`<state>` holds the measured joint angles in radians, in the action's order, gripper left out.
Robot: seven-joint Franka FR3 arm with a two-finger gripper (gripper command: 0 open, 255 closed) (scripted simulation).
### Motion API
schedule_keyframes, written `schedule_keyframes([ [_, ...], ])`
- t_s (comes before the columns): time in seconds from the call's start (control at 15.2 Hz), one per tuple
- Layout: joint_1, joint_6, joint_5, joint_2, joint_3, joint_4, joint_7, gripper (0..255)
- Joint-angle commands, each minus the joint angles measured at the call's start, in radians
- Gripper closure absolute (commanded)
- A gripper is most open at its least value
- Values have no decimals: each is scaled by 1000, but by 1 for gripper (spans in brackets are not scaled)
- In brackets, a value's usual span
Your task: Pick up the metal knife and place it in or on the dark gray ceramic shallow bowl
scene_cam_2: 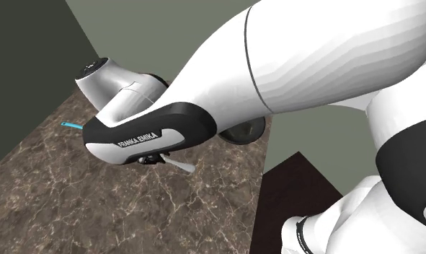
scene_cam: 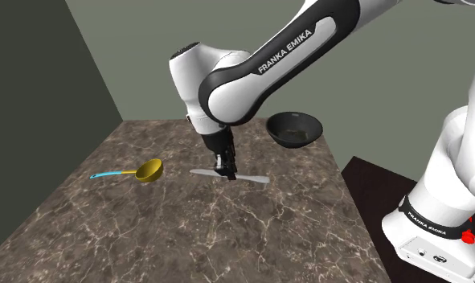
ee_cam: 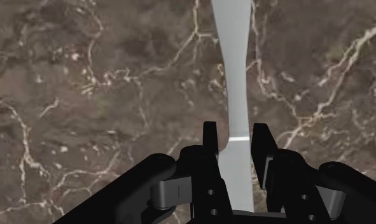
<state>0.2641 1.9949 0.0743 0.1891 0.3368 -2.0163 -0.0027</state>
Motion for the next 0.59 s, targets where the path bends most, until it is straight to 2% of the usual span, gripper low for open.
schedule_keyframes([
  [0.0, -1, -24, -6, -15, 1, 9, -5, 255],
  [0.53, -5, -122, -24, -61, 4, 65, -18, 255],
])
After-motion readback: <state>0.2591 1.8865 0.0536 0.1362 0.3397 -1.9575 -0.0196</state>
